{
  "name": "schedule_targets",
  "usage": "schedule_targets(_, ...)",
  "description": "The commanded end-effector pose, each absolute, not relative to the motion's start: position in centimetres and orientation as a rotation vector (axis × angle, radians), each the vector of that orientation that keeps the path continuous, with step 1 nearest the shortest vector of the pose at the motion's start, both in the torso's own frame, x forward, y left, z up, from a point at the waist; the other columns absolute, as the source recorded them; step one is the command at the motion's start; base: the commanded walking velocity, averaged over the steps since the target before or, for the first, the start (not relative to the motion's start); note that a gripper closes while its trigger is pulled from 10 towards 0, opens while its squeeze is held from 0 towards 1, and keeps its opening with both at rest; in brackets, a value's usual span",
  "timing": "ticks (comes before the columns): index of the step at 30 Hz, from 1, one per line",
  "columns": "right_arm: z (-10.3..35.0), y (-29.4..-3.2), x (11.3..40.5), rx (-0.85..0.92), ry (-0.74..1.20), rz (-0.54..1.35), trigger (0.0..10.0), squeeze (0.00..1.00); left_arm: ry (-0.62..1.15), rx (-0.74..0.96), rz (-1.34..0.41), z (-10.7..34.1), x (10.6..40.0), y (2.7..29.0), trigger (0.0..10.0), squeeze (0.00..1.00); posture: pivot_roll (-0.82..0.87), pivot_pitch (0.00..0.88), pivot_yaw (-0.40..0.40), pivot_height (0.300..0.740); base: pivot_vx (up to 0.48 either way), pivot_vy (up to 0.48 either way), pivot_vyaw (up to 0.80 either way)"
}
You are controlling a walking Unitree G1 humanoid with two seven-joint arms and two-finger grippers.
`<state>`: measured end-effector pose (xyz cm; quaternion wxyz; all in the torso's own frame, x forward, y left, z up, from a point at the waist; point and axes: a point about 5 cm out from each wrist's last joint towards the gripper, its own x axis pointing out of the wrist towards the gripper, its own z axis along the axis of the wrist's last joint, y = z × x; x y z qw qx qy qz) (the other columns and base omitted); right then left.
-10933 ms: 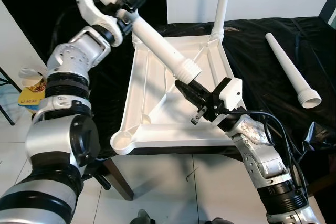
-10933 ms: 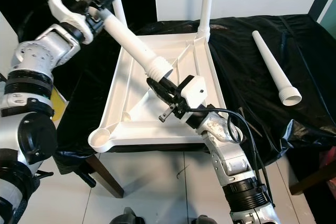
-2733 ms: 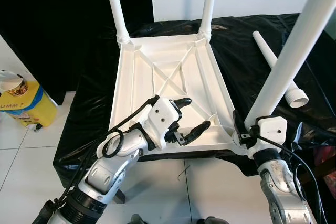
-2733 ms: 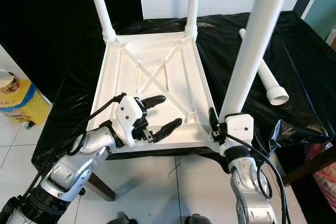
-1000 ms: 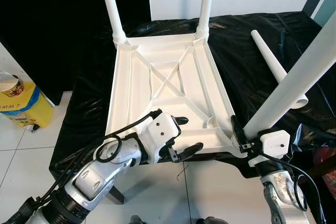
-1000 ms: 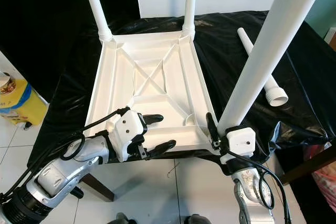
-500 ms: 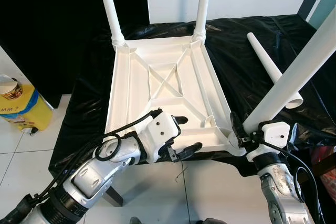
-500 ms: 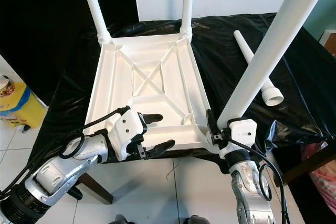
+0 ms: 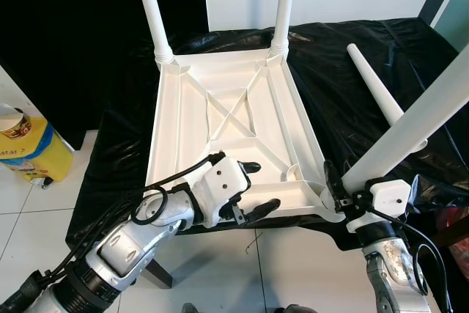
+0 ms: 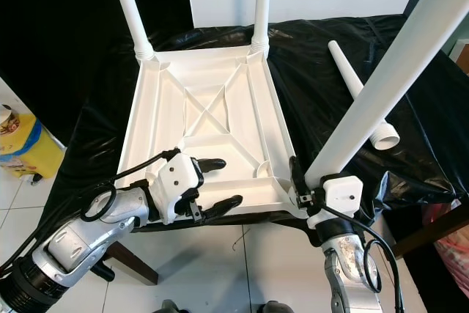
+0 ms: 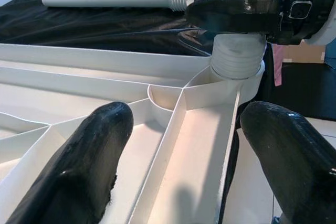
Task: Building children table
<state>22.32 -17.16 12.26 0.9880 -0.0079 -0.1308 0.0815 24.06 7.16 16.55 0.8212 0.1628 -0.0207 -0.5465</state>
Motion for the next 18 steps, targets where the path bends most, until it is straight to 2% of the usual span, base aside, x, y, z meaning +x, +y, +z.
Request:
schedule_targets(1, 10.2, -16.6, 22.4, 0.024, -0.135, 0.177, 10.0, 0.00, -0.002, 0.367, -1.415, 16.2, 22.9, 6.9, 10.0, 0.00, -0.08, 0.085, 0.037, 0.740, 0.000, 0.000, 0.00)
schedule_targets(9, 10.2, -16.6, 22.6, 0.049, -0.117, 0.165, 10.0, 0.00, -0.004, 0.368, -1.412, 16.2, 23.0, 6.9, 10.0, 0.00, -0.08, 0.087, 0.037, 0.740, 0.000, 0.000, 0.00)
schedule_targets(18, 12.4, -16.4, 23.0, 0.006, -0.208, 0.187, 10.0, 0.00, -0.017, 0.387, -1.371, 16.3, 23.7, 7.4, 10.0, 0.00, -0.08, 0.095, 0.035, 0.740, 0.000, 0.000, 0.00)
